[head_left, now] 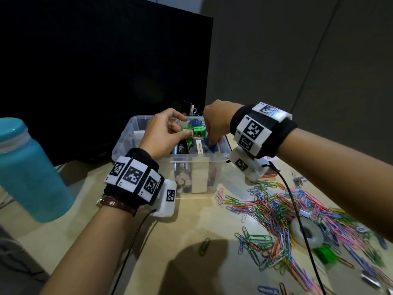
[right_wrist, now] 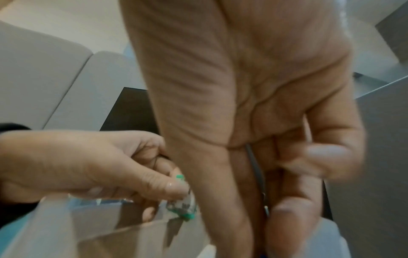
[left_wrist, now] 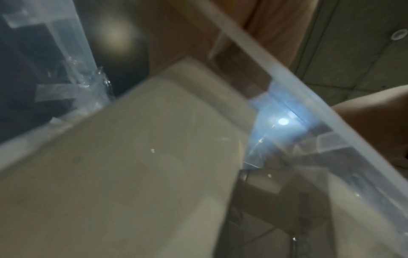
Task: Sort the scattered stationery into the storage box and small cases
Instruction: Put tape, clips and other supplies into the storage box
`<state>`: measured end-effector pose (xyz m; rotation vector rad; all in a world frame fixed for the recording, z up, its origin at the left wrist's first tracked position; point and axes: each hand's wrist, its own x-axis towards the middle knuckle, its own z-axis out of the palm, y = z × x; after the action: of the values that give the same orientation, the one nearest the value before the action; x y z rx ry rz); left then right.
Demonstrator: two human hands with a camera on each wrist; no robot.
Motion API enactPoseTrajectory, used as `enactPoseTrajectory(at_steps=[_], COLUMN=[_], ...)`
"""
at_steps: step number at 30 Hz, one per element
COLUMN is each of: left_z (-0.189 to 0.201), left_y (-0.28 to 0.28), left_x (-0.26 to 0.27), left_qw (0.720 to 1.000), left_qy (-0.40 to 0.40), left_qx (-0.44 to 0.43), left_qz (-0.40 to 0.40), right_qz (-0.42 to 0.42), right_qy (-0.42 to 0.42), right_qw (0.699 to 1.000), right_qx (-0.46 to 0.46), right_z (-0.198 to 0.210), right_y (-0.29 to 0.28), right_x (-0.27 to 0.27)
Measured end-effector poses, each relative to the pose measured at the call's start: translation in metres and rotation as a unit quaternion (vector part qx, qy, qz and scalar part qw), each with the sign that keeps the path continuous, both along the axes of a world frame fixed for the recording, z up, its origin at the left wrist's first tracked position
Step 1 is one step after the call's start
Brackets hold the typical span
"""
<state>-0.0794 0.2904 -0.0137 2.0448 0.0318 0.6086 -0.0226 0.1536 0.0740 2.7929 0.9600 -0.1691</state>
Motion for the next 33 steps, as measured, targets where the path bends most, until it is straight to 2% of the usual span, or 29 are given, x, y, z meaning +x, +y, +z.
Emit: enactPoseTrajectory(at_steps=[4, 10, 17, 21, 26, 30, 33], left_z=[-0.001, -0.001, 0.000, 0.001, 0.002, 0.003, 0.004], left_y=[0.000, 0.000, -0.002, -0.002, -0.001, -0.003, -0.005], left_x=[0.000, 0.000, -0.001, -0.004, -0.004, -0.005, -0.007], left_qw=[1.000, 1.000, 1.000, 1.000, 1.000, 1.000, 1.000], left_qy=[-0.003, -0.002, -0.009, -0.009, 0.000, -0.002, -0.004], left_qx=[0.007, 0.009, 0.010, -0.003, -0.019, -0.016, -0.009], left_qz=[0.003, 0.005, 0.015, 0.012, -0.002, -0.005, -0.009], right_qz=[0.037, -0.006, 0.016, 0.003, 0.062, 0.120, 0.131], right_qy=[-0.022, -0.085, -0.137, -0.076, 0.002, 0.045, 0.050], right_qw=[0.995, 0.995, 0.990, 0.997, 0.973, 0.967, 0.966], right_qx=[-0.092, -0.057, -0.044, 0.008, 0.220, 0.218, 0.216], right_z=[0.003, -0.011, -0.029, -0.011, 0.012, 0.010, 0.003], right_y=[0.003, 0.001, 0.001, -0.007, -0.026, -0.027, -0.022], right_x=[-0.004, -0.004, -0.005, 0.001, 0.018, 0.014, 0.012])
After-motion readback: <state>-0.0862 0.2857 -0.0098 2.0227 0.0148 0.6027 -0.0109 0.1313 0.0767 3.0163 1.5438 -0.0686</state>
